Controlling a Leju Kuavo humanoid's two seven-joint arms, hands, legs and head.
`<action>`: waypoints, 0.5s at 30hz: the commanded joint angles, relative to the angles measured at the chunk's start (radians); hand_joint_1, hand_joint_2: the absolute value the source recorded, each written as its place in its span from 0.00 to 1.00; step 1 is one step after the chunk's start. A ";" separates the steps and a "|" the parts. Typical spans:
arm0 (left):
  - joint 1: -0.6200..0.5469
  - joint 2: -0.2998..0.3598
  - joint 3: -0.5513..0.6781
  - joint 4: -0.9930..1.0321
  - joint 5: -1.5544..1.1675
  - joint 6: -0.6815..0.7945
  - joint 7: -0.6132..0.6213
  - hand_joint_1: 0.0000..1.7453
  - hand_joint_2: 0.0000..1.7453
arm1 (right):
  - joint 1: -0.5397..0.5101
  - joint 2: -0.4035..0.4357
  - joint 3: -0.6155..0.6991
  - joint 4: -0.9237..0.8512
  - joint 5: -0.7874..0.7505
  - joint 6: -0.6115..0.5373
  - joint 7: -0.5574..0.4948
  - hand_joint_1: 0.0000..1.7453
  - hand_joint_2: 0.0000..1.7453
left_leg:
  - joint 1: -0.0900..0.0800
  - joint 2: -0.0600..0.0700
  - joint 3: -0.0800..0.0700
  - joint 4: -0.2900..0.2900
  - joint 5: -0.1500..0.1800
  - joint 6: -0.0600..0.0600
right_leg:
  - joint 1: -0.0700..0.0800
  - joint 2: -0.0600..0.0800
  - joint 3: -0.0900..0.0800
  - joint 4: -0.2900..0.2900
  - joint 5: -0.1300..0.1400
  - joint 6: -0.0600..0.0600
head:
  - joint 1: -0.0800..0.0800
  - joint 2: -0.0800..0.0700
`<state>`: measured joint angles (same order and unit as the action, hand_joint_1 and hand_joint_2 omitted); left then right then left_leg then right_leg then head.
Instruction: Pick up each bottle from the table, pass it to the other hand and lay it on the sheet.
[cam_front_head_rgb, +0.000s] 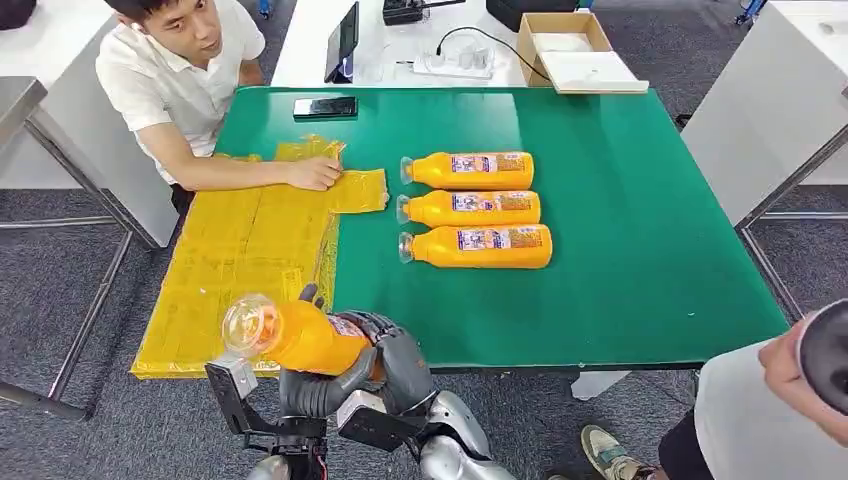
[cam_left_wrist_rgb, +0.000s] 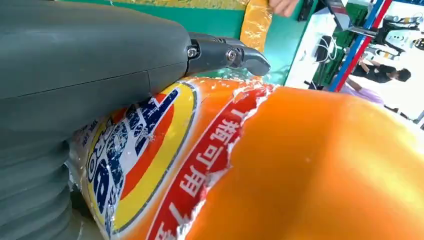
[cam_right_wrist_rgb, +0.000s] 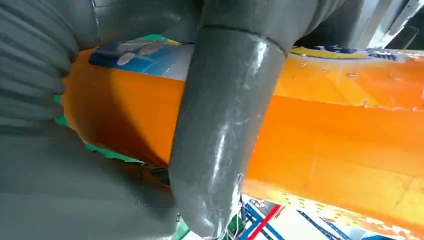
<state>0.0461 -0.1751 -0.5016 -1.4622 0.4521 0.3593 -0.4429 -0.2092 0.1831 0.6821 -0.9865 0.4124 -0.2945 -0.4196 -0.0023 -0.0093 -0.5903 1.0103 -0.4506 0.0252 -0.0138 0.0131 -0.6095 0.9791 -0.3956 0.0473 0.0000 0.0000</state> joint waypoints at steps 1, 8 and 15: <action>-0.056 0.014 0.017 0.003 0.005 -0.004 0.005 0.00 1.00 | 0.000 -0.016 0.054 0.075 0.007 0.007 -0.003 1.00 1.00 | 0.001 -0.001 0.003 -0.001 0.000 -0.001 | 0.001 -0.003 0.004 -0.001 -0.001 -0.002 | 0.000 0.000; -0.050 0.016 0.048 0.041 0.148 -0.150 0.077 1.00 1.00 | 0.003 -0.024 0.066 0.055 0.001 0.003 -0.017 0.00 1.00 | 0.000 -0.001 0.002 -0.001 0.000 -0.001 | 0.001 -0.002 0.002 -0.001 0.000 -0.001 | 0.000 0.000; -0.110 -0.024 0.166 0.217 0.177 -0.163 0.153 1.00 1.00 | 0.035 -0.054 0.056 0.025 0.010 -0.072 -0.136 0.00 0.00 | 0.001 -0.002 0.005 -0.002 0.000 -0.001 | 0.001 -0.004 0.005 -0.002 -0.001 -0.002 | 0.000 0.000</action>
<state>0.0467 -0.1656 -0.4539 -1.4584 0.6352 0.1838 -0.3509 -0.2044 0.1720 0.6886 -0.9785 0.3975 -0.3056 -0.4571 -0.0022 -0.0091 -0.5903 1.0103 -0.4506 0.0252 -0.0138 0.0131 -0.6098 0.9791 -0.3956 0.0473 0.0000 0.0000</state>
